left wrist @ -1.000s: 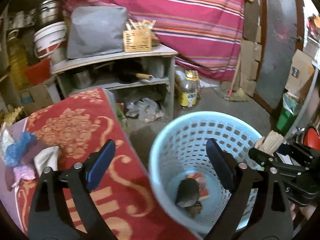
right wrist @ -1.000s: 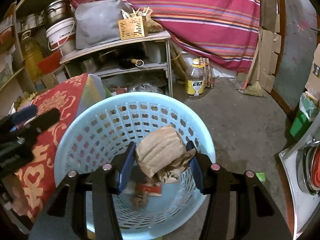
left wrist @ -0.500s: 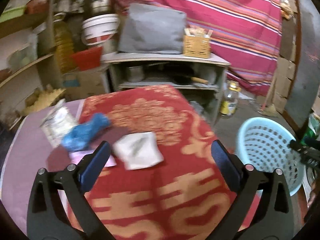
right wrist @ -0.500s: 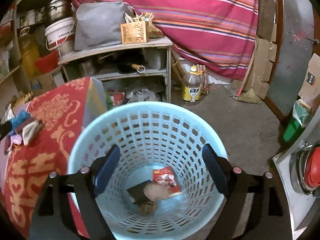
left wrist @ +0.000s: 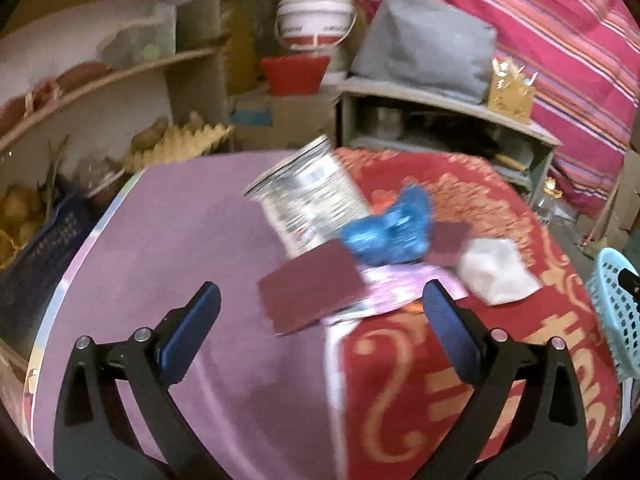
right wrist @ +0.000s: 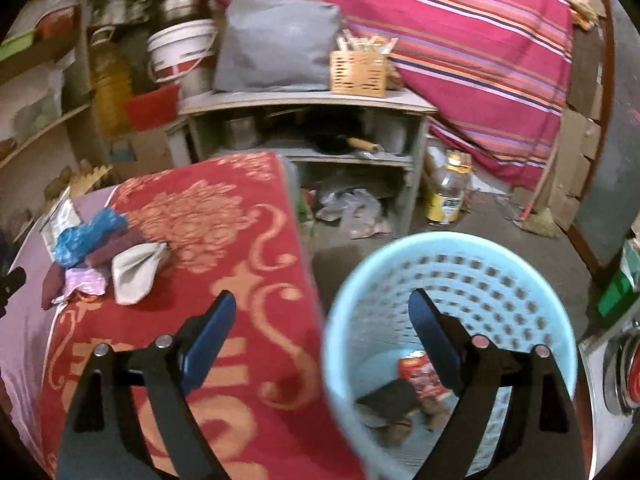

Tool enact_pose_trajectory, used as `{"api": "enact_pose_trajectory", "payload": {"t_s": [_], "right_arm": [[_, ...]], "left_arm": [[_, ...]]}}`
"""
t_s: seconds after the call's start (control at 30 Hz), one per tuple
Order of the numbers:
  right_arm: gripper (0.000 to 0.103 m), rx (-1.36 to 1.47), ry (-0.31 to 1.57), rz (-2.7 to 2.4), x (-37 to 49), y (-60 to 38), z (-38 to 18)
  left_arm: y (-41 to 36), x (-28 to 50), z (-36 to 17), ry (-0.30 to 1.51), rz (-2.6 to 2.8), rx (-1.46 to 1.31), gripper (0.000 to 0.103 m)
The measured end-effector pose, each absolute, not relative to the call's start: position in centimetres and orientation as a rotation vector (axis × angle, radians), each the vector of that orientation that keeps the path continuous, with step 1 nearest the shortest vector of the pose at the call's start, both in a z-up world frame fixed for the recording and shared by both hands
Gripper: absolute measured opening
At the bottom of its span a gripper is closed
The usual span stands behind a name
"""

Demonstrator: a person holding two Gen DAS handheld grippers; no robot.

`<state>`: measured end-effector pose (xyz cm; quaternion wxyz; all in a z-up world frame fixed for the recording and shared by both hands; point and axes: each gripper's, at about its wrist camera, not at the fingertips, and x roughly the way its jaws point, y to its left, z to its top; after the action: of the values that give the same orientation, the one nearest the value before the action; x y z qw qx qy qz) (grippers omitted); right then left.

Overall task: Collect trash
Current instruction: 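Grasp the maroon sponge pad with the left tool while the right tool grasps the white cloth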

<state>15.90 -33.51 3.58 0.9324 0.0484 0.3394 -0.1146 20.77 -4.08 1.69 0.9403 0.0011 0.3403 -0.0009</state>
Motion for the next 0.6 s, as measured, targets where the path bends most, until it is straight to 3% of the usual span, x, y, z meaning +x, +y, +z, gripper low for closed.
{"api": "enact_pose_trajectory", "payload": {"t_s": [0.33, 0.6], "right_arm": [[0.086, 0.057, 0.743, -0.168, 19.6, -28.8, 2.1], [0.086, 0.08, 0.763, -0.138, 21.9, -26.3, 1.4]], "left_arm": [[-1.4, 23.6, -2.2, 0.804, -0.045, 0.034, 0.097], [-1.7, 26.3, -2.4, 0.82, -0.083, -0.084, 0.097]]}}
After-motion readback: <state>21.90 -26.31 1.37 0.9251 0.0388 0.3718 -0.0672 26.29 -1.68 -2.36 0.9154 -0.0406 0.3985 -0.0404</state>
